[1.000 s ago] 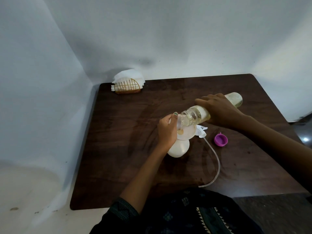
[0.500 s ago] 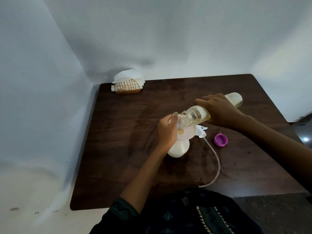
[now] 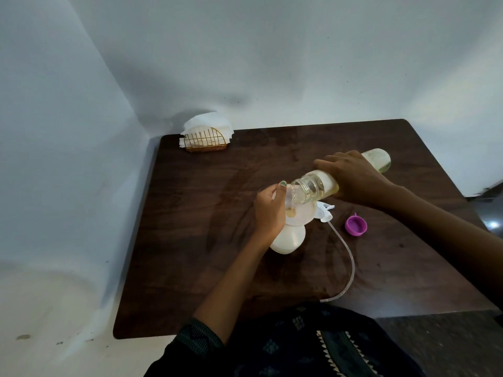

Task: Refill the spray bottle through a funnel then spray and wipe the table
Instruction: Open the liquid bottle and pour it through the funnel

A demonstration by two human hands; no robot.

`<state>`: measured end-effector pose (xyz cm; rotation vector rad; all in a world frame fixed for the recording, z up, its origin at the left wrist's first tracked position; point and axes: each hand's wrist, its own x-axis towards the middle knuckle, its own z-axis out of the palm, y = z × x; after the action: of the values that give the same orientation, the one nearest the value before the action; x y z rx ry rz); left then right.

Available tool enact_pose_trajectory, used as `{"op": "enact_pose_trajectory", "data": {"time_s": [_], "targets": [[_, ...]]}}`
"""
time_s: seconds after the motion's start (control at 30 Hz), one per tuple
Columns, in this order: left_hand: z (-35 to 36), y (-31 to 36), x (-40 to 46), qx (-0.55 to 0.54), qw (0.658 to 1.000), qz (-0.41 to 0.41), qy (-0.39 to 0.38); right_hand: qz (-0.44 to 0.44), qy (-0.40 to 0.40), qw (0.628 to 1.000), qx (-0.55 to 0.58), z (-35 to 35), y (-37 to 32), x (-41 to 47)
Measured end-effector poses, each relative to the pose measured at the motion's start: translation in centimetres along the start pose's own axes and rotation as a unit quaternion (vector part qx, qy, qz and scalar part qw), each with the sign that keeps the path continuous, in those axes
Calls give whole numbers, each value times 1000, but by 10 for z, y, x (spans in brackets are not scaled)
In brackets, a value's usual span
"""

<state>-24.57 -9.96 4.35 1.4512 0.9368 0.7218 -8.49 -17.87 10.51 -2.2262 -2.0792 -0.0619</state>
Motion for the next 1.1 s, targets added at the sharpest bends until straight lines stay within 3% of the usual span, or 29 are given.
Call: {"op": "enact_pose_trajectory", "data": {"time_s": [1.1], "targets": [[0,-3,0,1,1000,-7,2,0,-3,1000,0,-2,0,0]]}}
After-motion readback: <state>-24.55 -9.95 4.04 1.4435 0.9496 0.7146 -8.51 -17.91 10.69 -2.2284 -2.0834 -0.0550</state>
